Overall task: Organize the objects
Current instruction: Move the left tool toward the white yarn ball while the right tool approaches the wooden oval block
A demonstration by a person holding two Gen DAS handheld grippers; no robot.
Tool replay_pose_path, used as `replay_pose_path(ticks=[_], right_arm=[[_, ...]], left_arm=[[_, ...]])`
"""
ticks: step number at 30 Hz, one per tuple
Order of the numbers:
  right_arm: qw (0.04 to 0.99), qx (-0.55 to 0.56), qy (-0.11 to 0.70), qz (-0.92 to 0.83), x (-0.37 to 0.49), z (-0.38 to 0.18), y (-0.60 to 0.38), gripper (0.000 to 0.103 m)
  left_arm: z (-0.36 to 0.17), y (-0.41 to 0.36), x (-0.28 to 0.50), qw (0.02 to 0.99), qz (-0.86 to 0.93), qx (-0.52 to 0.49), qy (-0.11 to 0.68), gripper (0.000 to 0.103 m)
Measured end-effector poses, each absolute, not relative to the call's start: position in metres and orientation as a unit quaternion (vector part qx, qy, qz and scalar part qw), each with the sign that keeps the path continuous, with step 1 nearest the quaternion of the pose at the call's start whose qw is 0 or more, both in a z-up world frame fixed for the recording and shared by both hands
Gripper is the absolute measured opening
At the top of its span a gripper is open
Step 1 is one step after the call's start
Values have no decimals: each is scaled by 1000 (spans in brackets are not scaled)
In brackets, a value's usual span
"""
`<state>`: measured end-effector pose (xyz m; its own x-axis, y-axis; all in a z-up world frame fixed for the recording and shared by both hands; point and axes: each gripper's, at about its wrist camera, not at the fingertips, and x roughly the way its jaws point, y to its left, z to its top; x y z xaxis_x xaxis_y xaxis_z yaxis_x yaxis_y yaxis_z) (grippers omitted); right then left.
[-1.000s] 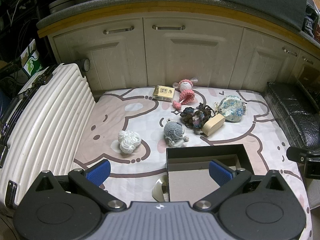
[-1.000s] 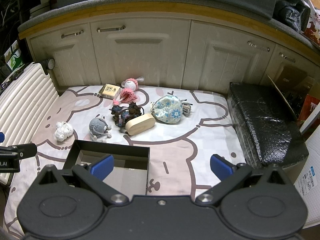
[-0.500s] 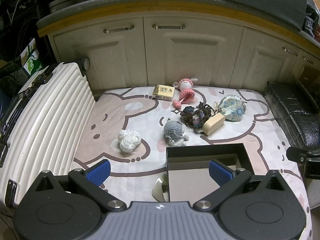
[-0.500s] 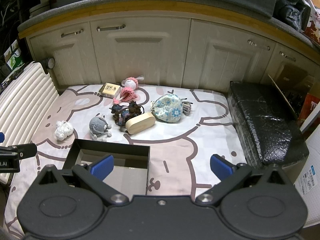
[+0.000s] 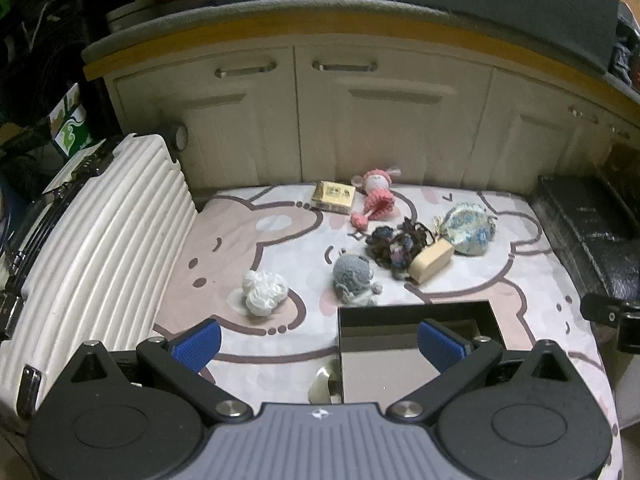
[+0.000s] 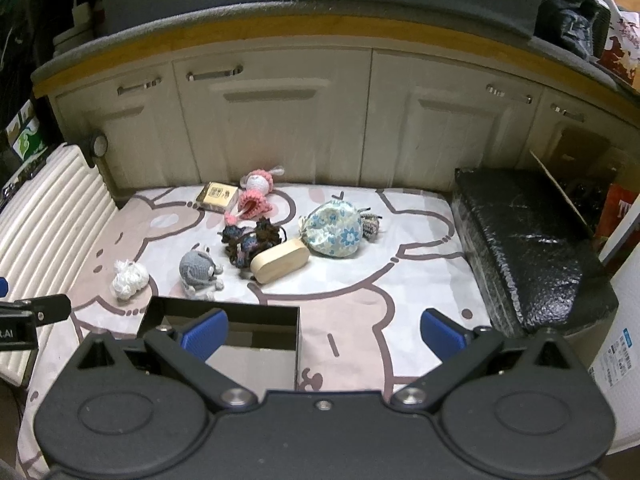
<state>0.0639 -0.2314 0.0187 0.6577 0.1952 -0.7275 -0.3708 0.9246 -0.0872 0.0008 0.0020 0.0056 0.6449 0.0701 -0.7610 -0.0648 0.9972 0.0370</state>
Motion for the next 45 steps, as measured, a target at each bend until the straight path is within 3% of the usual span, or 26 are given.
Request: replay_pose_path(ticks=[11, 25, 35, 45], right_arm=[[916, -93, 361, 150, 109, 45, -221, 103], [916, -78, 353, 174, 193, 34, -167, 103], [904, -37, 397, 154, 256, -18, -151, 103], [880, -95, 448, 123, 287, -109, -147, 103]], left_arm=[[38, 23, 33, 925, 68, -7, 373, 103], [64, 50, 111, 942, 115, -11, 316, 103], [-2, 59, 162, 923, 153, 6, 353, 103], [-69, 75, 180, 890, 136, -21, 434, 103]])
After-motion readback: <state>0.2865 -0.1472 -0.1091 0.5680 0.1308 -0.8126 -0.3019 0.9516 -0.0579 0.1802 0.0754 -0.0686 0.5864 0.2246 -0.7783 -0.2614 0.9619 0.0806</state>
